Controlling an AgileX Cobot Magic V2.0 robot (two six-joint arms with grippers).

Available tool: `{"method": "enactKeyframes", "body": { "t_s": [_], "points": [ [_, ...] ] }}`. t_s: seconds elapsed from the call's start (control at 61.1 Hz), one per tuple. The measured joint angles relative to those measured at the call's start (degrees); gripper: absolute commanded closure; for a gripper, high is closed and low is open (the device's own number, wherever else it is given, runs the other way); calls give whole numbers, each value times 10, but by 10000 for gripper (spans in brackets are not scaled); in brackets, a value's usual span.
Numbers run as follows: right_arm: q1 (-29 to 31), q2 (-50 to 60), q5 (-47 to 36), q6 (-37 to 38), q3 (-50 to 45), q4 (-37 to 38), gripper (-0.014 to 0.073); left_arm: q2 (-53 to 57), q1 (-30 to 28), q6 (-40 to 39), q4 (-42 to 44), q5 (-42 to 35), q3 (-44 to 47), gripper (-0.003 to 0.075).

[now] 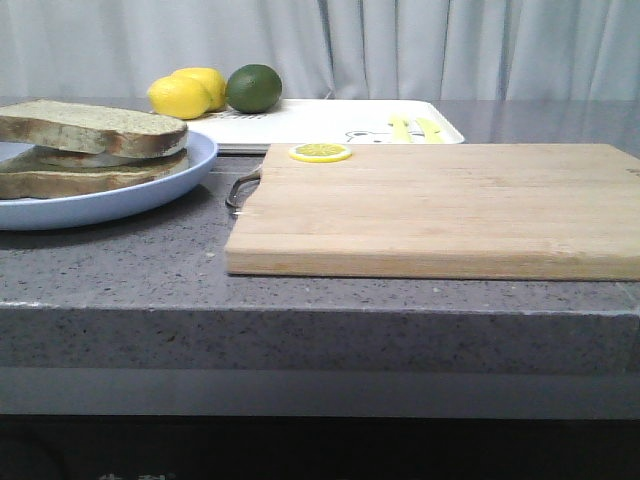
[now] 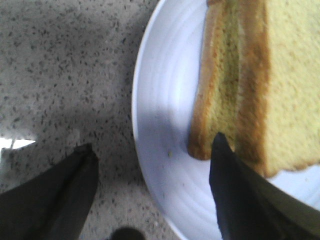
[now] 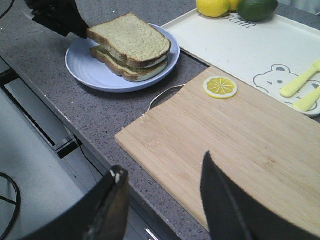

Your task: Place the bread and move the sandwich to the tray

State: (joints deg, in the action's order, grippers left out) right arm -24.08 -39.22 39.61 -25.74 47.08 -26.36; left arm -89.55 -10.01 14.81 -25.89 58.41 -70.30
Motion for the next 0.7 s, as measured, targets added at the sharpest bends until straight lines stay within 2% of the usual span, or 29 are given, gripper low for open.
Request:
{"method": "enactKeyframes", "body": {
  "t_s": [0.327,0.475,0.589,0.704],
  "points": [
    [0,0,0,-1,0,0,232,-44,-1,5,-18,-42,0,268],
    [0,0,0,-1,0,0,232,-56,-1,6,-23,-47,0,399],
    [0,0,0,-1,0,0,232,-57,-1,7,-26,-52,0,533],
    [0,0,0,-1,0,0,232,-60,-1,6,-27,-52,0,621]
  ]
}}
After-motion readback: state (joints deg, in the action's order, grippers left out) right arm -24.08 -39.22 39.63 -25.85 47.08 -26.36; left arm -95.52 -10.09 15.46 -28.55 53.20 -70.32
